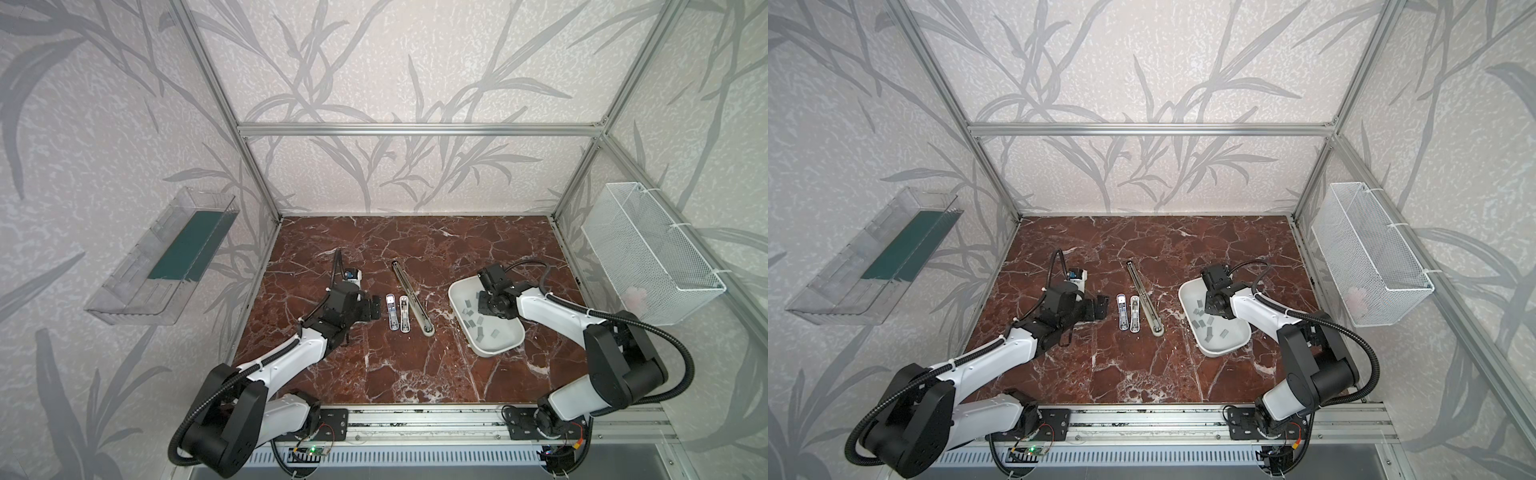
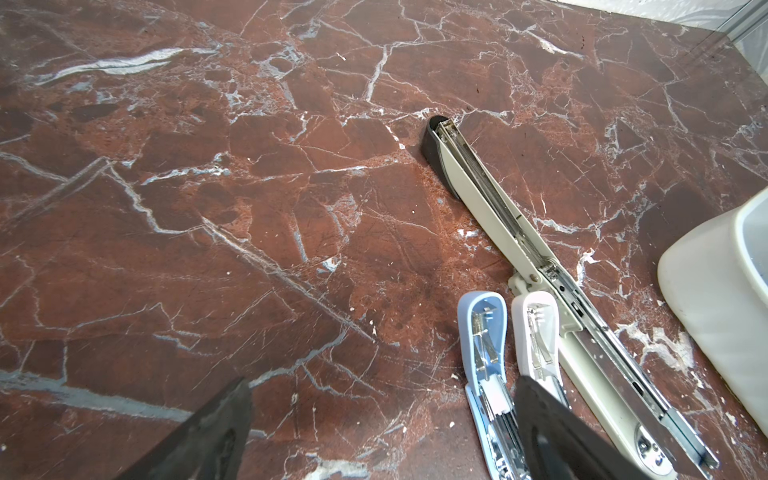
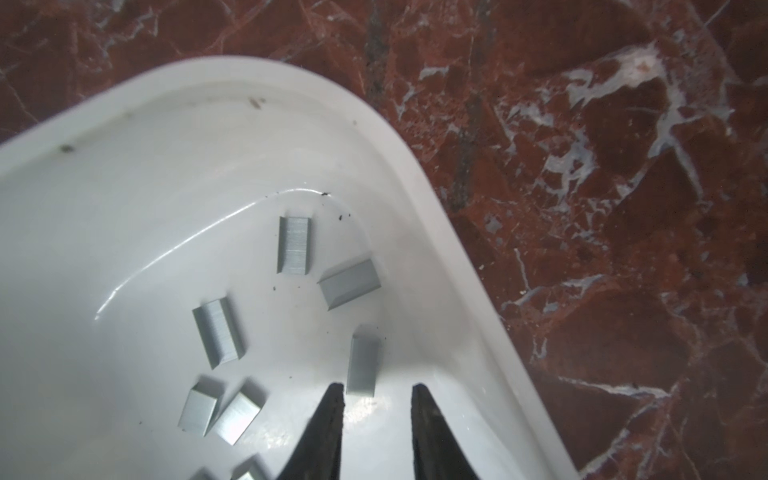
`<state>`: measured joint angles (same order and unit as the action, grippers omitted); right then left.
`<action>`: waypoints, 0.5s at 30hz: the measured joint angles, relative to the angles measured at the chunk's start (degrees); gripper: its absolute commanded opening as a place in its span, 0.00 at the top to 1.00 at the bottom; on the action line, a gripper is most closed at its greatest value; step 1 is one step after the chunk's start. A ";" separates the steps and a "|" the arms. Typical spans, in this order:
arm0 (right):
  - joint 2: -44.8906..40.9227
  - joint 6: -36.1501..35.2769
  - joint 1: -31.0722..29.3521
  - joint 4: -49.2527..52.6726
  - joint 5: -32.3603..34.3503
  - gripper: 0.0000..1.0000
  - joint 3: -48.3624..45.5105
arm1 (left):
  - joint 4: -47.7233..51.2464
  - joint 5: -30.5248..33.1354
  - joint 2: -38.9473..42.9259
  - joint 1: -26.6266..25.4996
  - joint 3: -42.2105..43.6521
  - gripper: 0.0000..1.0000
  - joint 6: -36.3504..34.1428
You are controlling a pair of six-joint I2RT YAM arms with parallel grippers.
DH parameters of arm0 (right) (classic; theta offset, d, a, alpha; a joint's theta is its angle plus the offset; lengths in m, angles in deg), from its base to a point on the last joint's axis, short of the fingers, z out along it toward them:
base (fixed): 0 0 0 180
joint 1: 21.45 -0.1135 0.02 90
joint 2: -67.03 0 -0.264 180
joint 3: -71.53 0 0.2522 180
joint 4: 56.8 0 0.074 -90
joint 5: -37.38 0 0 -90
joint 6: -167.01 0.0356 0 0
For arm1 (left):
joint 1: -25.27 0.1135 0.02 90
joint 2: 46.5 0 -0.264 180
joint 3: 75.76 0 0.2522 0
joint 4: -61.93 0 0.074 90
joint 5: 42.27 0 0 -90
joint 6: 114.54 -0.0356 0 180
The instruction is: Load the staples into the stapler
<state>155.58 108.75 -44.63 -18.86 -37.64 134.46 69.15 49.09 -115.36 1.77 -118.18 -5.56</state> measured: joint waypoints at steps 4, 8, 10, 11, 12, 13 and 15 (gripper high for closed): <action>1.88 0.20 1.18 -0.42 -1.22 0.70 0.72 | 0.00 0.00 0.00 0.00 0.00 0.02 0.00; 3.78 0.22 1.62 -0.61 -2.29 0.70 1.73 | 0.00 0.02 0.00 0.00 0.00 0.02 0.00; 4.92 0.22 1.81 -0.72 -2.86 0.70 2.47 | 0.00 0.02 0.00 0.00 0.00 0.02 0.00; 5.64 0.22 1.81 -0.87 -3.21 0.71 2.86 | 0.00 0.02 0.00 0.00 0.00 0.02 0.00; 6.14 0.22 1.84 -0.92 -3.41 0.71 3.15 | 0.00 0.02 0.00 0.00 0.00 0.02 0.00; 6.78 0.24 1.84 -0.96 -3.61 0.71 3.45 | 0.00 0.02 0.00 0.00 0.00 0.02 0.00; 7.41 0.26 1.88 -1.03 -3.78 0.71 3.61 | 0.00 0.02 0.00 0.00 0.00 0.02 0.00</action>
<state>162.99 109.02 -42.75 -19.89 -41.42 138.06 69.15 49.12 -115.36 1.77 -118.18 -5.56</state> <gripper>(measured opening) 0.287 0.982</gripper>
